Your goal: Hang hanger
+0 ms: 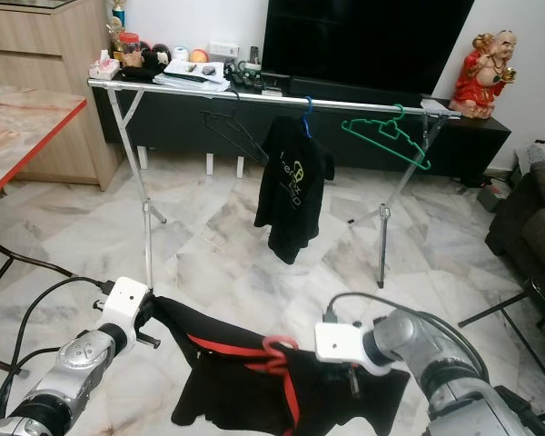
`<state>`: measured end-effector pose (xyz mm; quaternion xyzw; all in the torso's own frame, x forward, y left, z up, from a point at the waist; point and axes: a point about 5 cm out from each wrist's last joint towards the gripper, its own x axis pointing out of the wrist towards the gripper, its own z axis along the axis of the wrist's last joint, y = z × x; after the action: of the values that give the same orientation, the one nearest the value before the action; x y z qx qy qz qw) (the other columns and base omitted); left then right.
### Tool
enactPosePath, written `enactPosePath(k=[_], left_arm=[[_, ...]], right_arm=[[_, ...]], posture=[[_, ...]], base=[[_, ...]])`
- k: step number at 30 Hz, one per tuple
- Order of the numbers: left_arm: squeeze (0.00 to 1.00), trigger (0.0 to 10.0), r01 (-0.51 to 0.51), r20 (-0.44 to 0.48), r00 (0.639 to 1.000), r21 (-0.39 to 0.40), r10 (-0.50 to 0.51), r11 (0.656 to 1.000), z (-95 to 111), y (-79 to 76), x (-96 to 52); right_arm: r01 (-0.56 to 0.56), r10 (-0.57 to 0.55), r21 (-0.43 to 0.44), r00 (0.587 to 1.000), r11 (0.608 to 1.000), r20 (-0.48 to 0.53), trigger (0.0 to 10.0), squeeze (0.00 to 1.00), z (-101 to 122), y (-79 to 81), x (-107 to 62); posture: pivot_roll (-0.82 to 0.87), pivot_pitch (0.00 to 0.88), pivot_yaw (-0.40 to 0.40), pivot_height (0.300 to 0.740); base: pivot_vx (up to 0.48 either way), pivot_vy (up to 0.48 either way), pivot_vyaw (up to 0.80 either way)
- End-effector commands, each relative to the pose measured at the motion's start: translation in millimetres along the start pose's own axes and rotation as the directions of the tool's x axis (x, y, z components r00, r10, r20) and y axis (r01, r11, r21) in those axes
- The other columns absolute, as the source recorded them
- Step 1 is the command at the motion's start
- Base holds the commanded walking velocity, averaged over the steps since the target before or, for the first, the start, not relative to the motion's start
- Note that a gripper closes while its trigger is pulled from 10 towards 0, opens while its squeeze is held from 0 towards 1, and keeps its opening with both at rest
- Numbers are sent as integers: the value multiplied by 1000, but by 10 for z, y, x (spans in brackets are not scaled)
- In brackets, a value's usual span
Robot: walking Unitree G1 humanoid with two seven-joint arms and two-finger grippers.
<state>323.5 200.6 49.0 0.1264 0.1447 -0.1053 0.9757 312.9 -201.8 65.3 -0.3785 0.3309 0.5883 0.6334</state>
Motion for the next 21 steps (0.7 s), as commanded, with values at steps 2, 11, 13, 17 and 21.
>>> enactPosePath(k=[2,11,13,17,21], left_arm=[[0,0,-34,-12,999,3,34,999,41,81,16],[0,0,-49,-26,998,10,50,999,60,86,35],[0,0,-71,-12,997,7,71,997,82,104,35],[0,0,-92,4,996,-2,92,996,113,133,36],[0,0,-83,5,997,-19,83,996,120,137,38]], right_arm=[[-51,51,25,998,998,-27,0,0,-126,47,-106],[67,-69,-20,989,998,-128,0,0,-171,-21,-110],[155,-156,-20,980,988,-122,0,0,-140,-88,-114],[262,-259,5,958,965,-127,0,0,-124,-158,-113],[345,-344,-8,931,938,-121,0,0,-128,-186,-108]], posture=[[64,0,-138,740],[67,0,-138,740],[67,0,-136,740],[67,0,-136,740],[69,0,-137,740]], base=[[0,0,0],[0,0,0],[0,0,0],[0,0,0],[0,0,0]])
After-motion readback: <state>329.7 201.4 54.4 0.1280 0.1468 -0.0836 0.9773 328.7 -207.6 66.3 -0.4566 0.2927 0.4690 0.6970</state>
